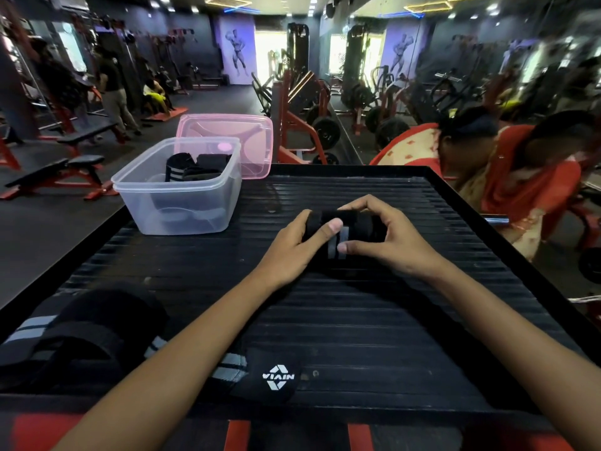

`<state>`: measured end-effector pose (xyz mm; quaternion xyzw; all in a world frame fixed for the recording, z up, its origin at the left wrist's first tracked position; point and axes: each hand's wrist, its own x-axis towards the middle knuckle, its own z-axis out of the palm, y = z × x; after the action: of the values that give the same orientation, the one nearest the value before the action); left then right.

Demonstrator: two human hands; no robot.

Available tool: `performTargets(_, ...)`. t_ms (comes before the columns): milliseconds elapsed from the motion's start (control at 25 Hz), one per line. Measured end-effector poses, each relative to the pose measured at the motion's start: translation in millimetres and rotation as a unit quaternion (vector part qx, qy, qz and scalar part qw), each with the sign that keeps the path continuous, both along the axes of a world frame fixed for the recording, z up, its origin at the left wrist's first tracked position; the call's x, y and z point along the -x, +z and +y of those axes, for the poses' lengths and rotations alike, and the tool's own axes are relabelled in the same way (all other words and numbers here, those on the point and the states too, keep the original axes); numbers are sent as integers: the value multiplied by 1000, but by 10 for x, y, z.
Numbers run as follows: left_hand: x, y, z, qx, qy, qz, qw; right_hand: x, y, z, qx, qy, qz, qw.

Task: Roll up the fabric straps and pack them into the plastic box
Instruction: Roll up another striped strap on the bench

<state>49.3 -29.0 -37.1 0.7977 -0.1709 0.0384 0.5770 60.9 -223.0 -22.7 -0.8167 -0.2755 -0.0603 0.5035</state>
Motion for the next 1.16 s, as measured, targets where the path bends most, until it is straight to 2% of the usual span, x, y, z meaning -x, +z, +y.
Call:
performTargets(200,-28,30,29,32,-55,-67,996,15,-21,80,-89,-23,86,992)
performTargets(320,-35,34,31,29,-27,-68,997,-4,-66,79,-140,6,149,979)
performTargets(360,-37,30,26,30,-4,-64,997,-1,-66,70,-142,21,142,979)
performTargets(480,-44,42,16,46,42,-28,998,-3,-79,78,-106,16,43,993)
performTargets(680,-57,105,20,65,40,4,997,8,-63,131,-93,-3,-31,995)
performTargets(800,-83,118,16,98,53,36,993,40,-55,160,-69,-16,-51,996)
performTargets(920,-97,140,35,155,24,118,980,94,-57,199,-48,-22,-68,996)
performTargets(1040,-67,138,64,143,23,174,974,120,-67,204,-35,-25,-73,996)
performTargets(1160,-52,127,48,146,15,191,971,99,-48,193,-62,-26,-37,997)
